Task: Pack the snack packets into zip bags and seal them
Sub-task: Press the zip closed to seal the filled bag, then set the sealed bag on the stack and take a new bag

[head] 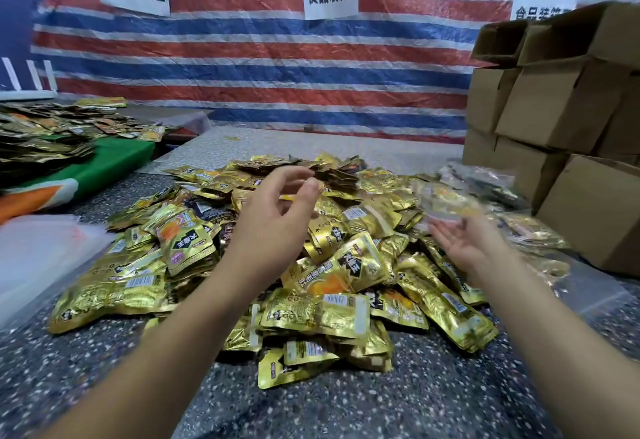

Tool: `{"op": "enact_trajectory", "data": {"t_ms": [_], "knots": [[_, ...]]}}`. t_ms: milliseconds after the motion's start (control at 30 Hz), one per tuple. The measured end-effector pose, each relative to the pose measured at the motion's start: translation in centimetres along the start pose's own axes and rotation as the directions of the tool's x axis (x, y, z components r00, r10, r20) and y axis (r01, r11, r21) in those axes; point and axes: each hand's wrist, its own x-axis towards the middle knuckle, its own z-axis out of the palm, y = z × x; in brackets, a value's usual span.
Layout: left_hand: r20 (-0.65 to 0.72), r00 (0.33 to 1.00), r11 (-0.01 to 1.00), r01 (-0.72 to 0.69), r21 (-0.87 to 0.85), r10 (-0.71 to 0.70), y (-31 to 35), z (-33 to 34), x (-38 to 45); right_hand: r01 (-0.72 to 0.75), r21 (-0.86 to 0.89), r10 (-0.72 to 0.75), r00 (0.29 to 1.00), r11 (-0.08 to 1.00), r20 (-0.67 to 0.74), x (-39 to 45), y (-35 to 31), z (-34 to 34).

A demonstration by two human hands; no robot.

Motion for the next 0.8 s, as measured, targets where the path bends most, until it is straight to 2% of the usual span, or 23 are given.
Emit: {"op": "enact_trajectory", "data": {"t_ms": [233,400,567,700,800], "knots": [[0.029,0.999,0.996,0.041,0.077,-0.043,-2.3,0.0,0.2,-0.045,0.038,0.047,0.998,0.998,-0.036,0.9,0.6,-1.2],[-0.017,1.000,0.981,0.015,0.193,-0.011,-4.7,-0.3,0.4,-0.025,-0.187,0.034,0.998,0.982,0.046,-0.1,0.9,-0.3],[-0.068,0.998,0.976,0.030,0.215,-0.015,-6.5,-0.8,0.0,0.121,-0.463,-0.062,0.988,0.878,0.142,-1.2,1.7,1.5],[-0.046,0.999,0.960,0.008,0.281,0.005,-7.0,-1.2,-0.2,0.261,-0.533,-0.118,0.950,0.805,0.287,-2.7,2.4,2.7],[-0.062,0.997,0.944,-0.019,0.330,0.042,-7.7,-1.2,-0.4,0.418,-0.580,-0.174,0.886,0.699,0.429,-3.7,3.0,3.3]]}}
